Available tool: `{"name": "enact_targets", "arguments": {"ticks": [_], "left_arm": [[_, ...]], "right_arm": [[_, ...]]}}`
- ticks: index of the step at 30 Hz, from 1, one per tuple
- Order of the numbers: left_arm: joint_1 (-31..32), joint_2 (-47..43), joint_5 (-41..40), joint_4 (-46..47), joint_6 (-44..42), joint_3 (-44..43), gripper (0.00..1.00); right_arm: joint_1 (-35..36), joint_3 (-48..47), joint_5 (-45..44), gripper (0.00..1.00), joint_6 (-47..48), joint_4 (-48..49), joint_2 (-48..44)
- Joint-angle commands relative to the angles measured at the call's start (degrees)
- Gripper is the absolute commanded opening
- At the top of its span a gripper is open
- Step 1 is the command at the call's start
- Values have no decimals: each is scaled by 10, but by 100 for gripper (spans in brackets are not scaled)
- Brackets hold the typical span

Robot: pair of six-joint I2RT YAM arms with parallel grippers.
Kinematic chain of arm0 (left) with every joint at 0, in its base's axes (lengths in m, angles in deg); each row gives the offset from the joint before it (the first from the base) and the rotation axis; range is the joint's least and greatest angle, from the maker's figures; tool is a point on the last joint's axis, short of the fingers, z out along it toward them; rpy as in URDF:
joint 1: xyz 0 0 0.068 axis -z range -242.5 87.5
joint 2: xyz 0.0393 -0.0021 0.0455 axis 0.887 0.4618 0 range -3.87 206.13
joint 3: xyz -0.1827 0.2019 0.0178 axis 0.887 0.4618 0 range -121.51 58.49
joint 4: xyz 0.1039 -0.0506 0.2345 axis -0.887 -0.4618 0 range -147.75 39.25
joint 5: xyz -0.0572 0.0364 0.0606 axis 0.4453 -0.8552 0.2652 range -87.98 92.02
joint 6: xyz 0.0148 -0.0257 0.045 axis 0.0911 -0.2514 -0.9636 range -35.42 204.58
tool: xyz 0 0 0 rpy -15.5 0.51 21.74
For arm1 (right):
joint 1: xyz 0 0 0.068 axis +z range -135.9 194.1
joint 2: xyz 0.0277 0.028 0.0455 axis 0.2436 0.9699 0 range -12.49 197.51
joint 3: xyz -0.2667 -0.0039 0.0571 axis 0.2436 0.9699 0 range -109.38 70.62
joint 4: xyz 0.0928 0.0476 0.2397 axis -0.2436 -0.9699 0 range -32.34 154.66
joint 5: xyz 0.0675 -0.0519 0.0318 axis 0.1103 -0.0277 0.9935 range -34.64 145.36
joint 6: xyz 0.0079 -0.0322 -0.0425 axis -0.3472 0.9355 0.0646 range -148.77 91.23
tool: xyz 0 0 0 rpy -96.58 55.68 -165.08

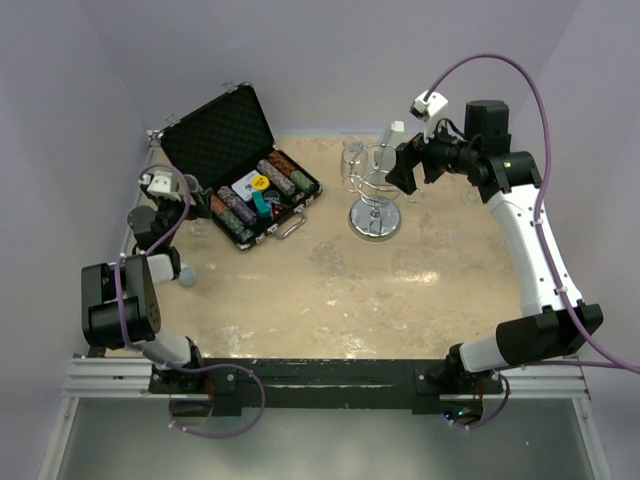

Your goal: Take the wine glass off the wine glass rack

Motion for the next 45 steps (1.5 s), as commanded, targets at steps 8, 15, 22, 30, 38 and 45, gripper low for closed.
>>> {"name": "enact_targets", "arguments": {"ticks": [8, 15, 22, 30, 38, 45], "left_arm": [[-7, -80, -9, -23, -32, 16, 100], [-9, -135, -29, -106, -51, 24, 100], [-10, -169, -42, -143, -65, 33, 100], [-10, -192, -53, -201, -55, 4, 100], [-10, -215, -29, -254, -43, -26, 100], [-10, -241, -43, -286, -29, -51, 100]], "right_arm": [[-1, -6, 31, 99, -11, 32, 2], [-1, -20, 43, 99, -24, 42, 14], [-1, -22, 64, 99, -37, 59, 24], [-1, -7, 83, 99, -47, 75, 14], [-1, 6, 93, 99, -60, 86, 6], [-1, 16, 107, 99, -73, 106, 6]]}}
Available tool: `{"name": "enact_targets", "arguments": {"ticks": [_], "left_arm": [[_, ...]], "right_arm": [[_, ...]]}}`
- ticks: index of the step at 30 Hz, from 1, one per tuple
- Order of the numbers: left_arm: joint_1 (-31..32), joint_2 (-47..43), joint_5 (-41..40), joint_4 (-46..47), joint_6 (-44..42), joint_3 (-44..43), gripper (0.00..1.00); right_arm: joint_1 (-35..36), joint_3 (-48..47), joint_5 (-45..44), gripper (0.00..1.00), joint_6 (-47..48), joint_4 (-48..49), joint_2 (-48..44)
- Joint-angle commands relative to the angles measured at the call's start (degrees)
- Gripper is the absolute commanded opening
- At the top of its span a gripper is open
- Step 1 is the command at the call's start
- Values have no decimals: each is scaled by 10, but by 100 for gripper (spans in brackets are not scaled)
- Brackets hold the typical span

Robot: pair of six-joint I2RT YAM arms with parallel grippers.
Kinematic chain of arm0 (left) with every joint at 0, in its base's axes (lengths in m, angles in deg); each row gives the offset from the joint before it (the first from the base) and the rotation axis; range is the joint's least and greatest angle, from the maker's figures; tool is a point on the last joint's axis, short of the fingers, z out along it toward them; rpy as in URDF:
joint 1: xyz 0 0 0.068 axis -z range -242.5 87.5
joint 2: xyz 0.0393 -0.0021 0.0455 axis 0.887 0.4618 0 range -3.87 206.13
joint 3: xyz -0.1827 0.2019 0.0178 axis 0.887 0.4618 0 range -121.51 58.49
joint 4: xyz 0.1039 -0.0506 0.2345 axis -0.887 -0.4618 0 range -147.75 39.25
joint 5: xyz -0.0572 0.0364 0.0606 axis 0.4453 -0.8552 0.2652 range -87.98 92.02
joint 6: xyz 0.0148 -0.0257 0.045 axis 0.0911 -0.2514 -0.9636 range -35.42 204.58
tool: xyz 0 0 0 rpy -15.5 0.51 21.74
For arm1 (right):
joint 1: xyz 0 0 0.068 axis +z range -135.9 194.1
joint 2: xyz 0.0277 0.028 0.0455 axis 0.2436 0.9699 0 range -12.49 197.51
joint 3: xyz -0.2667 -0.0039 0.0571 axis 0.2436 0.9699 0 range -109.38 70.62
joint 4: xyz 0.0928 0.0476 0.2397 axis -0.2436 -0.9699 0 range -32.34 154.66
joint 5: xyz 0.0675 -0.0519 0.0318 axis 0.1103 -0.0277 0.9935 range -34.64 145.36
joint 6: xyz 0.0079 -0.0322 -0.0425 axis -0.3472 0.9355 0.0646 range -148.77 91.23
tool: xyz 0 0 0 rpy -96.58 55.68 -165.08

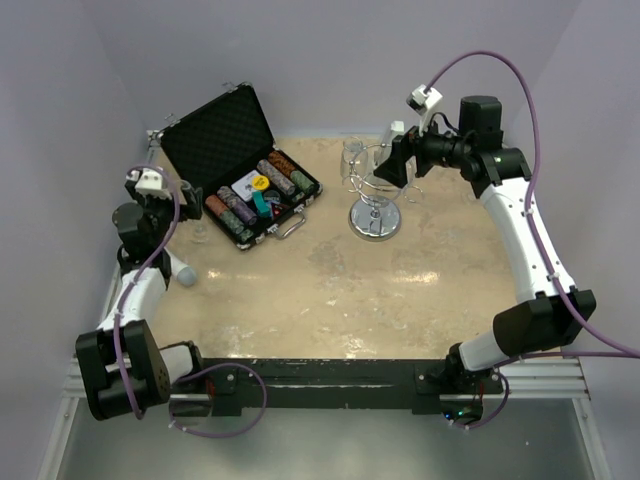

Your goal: Take the wine glass off the wine glass rack

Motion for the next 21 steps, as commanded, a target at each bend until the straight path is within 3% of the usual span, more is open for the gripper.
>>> {"name": "enact_targets", "arguments": {"ticks": [1, 8, 15, 17, 21], "left_arm": [[-4, -20, -3, -11, 12, -42, 100], [-4, -27, -5, -62, 14, -116, 100], [2, -10, 142, -96, 54, -238, 100], [19, 3, 174, -141, 36, -291, 100], [94, 21, 220, -270, -76, -373, 97]], "right_arm": [[-1, 8, 22, 99, -16, 33, -24], [-1, 2, 23, 99, -14, 39, -27], [0, 23, -109, 99, -15, 149, -61], [-1, 20, -161, 99, -5, 149, -53], [-1, 32, -217, 96, 22, 154, -47]]}}
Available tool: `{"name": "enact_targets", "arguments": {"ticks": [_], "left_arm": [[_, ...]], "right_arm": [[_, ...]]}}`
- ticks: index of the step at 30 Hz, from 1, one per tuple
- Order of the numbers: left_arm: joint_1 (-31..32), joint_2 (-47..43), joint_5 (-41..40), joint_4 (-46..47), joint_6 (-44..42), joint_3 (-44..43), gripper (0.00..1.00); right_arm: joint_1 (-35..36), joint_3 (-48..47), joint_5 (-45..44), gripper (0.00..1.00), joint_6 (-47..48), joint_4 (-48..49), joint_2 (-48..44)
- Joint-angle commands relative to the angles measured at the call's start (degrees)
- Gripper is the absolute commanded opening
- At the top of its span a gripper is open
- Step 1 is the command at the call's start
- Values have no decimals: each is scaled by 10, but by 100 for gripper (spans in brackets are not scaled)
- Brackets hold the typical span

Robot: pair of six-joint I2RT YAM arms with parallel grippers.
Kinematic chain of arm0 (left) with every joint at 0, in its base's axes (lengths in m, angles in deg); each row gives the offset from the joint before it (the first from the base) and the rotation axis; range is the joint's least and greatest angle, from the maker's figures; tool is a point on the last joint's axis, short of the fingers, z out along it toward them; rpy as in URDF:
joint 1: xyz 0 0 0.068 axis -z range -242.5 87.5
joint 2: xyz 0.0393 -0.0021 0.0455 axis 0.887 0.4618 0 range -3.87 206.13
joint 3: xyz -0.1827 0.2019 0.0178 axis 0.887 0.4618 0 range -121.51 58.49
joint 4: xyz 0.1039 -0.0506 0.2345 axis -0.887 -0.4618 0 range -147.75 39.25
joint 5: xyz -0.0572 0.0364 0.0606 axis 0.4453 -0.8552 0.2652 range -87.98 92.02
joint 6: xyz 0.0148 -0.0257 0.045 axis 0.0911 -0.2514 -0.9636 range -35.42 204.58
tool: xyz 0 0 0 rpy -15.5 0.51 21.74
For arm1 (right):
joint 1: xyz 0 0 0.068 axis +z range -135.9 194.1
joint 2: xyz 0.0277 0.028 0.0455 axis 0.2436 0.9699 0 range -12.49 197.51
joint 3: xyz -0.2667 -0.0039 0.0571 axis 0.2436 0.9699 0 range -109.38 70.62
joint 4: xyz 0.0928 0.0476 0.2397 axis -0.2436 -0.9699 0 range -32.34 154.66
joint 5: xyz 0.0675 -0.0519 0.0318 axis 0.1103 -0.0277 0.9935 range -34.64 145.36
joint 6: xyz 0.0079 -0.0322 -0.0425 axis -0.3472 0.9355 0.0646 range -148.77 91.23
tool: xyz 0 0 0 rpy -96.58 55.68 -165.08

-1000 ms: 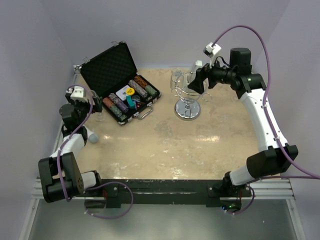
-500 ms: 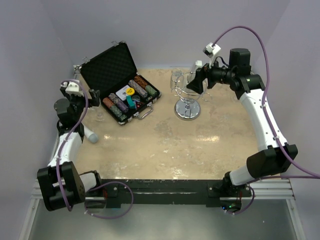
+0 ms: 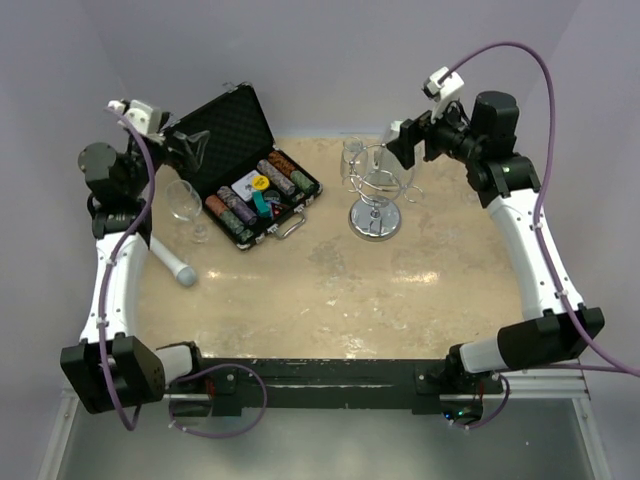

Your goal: Take the wine glass off the wine glass rack

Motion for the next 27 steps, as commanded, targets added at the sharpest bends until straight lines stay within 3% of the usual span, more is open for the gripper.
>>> {"name": "enact_targets", "arguments": {"ticks": [1, 4, 10, 14, 20, 27], "left_arm": [[82, 19, 106, -152, -117, -88, 97], [139, 31, 136, -221, -170, -103, 95], [225, 53, 135, -234, -182, -102, 91], [264, 100, 128, -191, -153, -99, 91], [293, 211, 98, -35, -98, -102, 85], [307, 386, 123, 73, -75, -193, 91]], "right_arm": [[-1, 17, -102, 94, 32, 46, -5], [-2, 35, -125, 89, 53, 55, -7], [-50, 16, -105, 79, 32, 55, 37], [-59, 11, -97, 82, 29, 58, 54], [-58, 27, -80, 87, 11, 60, 41], [-58, 30, -77, 93, 29, 16, 19]]}}
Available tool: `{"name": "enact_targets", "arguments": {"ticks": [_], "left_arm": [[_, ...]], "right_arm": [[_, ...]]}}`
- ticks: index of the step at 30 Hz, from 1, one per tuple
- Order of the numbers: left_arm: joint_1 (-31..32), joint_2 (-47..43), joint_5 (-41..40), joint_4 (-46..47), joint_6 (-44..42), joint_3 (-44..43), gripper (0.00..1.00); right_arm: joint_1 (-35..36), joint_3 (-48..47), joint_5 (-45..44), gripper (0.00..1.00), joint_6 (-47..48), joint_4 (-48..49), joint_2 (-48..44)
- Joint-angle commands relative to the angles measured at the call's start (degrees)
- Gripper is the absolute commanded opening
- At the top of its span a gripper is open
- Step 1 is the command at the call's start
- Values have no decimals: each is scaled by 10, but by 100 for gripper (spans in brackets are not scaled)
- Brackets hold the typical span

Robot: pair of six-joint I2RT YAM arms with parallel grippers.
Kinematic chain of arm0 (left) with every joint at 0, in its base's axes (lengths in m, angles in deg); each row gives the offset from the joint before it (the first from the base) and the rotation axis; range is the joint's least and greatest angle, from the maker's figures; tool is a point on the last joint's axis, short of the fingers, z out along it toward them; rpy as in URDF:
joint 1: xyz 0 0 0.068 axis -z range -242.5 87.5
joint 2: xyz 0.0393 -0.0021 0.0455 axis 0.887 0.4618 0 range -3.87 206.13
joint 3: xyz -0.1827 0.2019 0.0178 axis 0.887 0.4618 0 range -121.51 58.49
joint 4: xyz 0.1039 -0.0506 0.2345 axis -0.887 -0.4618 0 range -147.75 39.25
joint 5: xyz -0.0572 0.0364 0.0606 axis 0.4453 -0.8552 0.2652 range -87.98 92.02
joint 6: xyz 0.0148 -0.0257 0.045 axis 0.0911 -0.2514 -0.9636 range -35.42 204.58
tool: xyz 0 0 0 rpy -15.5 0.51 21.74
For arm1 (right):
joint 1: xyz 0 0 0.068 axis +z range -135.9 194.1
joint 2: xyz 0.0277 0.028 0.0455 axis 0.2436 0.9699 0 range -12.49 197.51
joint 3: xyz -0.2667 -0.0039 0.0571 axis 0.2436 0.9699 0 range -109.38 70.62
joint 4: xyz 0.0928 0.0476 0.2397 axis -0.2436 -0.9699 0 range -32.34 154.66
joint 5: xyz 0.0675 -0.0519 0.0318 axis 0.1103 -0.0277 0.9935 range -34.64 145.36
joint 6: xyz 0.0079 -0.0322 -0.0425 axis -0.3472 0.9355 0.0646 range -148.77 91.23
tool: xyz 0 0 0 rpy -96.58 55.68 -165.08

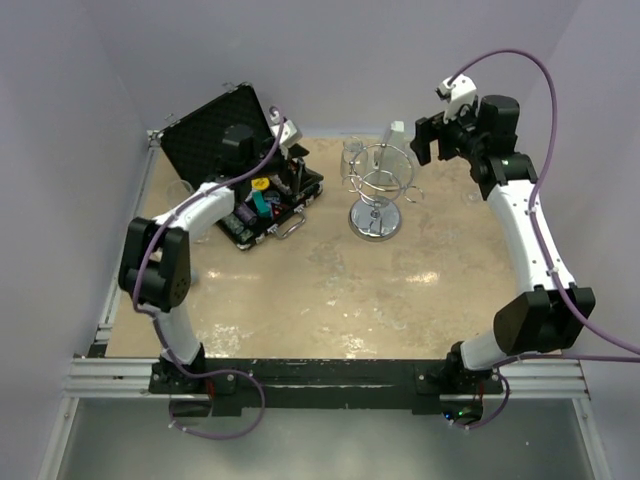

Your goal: Take the wine glass off the wine glass rack

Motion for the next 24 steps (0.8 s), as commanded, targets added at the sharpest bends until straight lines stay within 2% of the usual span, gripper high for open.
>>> {"name": "enact_targets", "arguments": {"ticks": [1, 8, 17, 24], "left_arm": [[14, 86, 8, 122, 35, -78, 92], [29, 197, 27, 230, 84, -138, 96], [50, 259, 55, 308, 122, -175, 97], [63, 304, 44, 329, 138, -218, 90]], "right_arm": [[1, -5, 19, 94, 10, -22, -34], [0, 1, 18, 97, -6, -43, -47], [0, -42, -3, 97, 3, -83, -13], [1, -61, -12, 97, 8, -99, -8]]}}
